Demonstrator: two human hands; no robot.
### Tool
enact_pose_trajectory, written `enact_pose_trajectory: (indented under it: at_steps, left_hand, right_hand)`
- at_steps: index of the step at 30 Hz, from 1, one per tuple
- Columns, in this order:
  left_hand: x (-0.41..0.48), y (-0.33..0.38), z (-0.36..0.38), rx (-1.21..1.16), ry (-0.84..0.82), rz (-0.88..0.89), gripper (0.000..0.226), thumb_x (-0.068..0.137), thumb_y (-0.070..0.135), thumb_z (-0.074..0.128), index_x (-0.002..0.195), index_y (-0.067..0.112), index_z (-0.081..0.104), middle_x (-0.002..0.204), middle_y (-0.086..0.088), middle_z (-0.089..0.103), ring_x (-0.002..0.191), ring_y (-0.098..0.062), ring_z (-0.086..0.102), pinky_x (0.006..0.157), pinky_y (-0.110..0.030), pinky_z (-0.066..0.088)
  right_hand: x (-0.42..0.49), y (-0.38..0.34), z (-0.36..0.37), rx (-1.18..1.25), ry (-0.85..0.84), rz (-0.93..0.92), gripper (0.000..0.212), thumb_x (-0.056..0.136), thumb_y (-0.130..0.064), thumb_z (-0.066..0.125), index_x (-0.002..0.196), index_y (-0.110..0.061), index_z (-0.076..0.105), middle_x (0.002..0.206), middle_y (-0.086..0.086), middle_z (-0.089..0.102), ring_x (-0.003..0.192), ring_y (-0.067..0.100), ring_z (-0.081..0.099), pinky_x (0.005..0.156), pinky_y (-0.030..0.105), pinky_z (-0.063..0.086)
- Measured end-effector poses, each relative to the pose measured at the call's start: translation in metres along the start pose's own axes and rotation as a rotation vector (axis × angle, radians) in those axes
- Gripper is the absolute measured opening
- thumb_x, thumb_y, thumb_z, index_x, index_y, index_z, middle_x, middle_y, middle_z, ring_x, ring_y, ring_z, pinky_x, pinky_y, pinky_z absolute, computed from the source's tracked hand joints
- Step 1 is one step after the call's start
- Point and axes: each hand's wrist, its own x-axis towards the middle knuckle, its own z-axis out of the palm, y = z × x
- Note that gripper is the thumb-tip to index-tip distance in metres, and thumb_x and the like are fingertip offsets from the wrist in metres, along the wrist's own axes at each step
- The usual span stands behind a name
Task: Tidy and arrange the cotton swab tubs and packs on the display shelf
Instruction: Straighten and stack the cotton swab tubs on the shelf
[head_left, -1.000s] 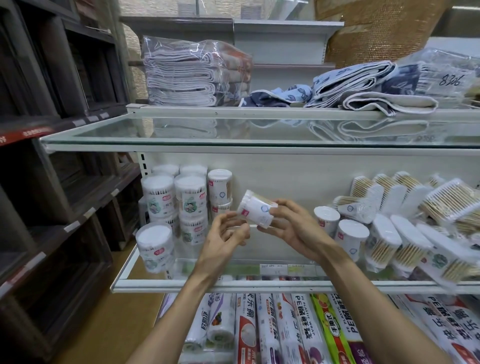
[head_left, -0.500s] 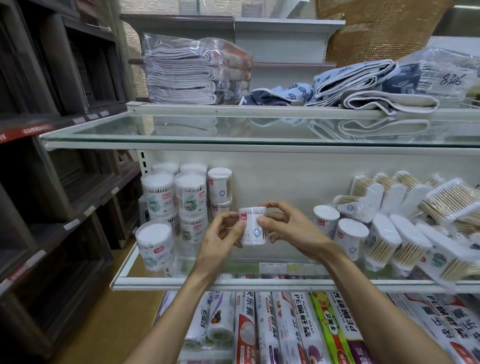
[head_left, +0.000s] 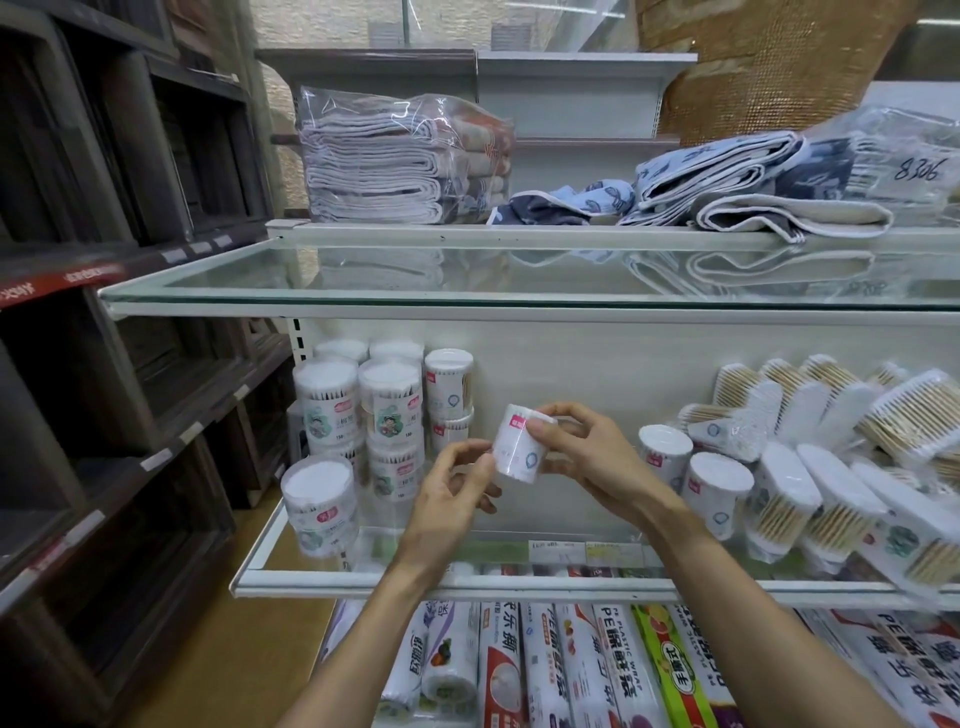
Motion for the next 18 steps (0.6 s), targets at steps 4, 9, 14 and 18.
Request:
enact_pose_trajectory:
  at_steps: [4,9,14,18]
  left_hand:
    - [0.003,-0.003,-0.001,-0.021,0.073,-0.02,0.021,0.1,0.028,0.053,0.114,0.014,0.06,0.108,-0.012,0.063,0.082,-0.02,0.064,0.073,-0.036,0.056]
    - [0.002,-0.005,0.0,-0.002,0.032,-0.024,0.023,0.1,0.029,0.052,0.113,0.014,0.062,0.104,-0.012,0.064,0.081,-0.019,0.064,0.074,-0.037,0.055]
    - [0.002,-0.007,0.0,0.016,0.021,-0.029,0.025,0.1,0.033,0.052,0.114,0.017,0.064,0.102,-0.012,0.067,0.087,-0.028,0.065,0.079,-0.046,0.056]
    - [0.0,-0.006,-0.001,0.043,0.001,-0.013,0.025,0.099,0.035,0.05,0.113,0.019,0.064,0.101,-0.008,0.069,0.092,-0.032,0.065,0.081,-0.047,0.057]
  right_hand:
    - [0.03,0.004,0.004,-0.262,0.112,-0.09,0.036,0.087,-0.02,0.076,0.117,-0.014,0.056,0.115,0.004,0.069,0.101,0.018,0.068,0.084,0.034,0.058]
    - [0.055,0.016,0.014,-0.649,0.042,-0.193,0.036,0.087,-0.027,0.075,0.117,-0.022,0.055,0.109,0.004,0.067,0.089,0.014,0.068,0.078,0.031,0.058]
    - [0.06,0.031,0.017,-0.886,0.067,-0.235,0.04,0.089,-0.031,0.073,0.125,-0.017,0.063,0.122,0.011,0.06,0.105,0.025,0.064,0.096,0.041,0.052]
    - [0.047,0.017,0.009,-0.959,0.088,-0.262,0.045,0.091,-0.032,0.07,0.132,-0.019,0.059,0.128,0.009,0.055,0.119,0.021,0.051,0.101,0.02,0.034]
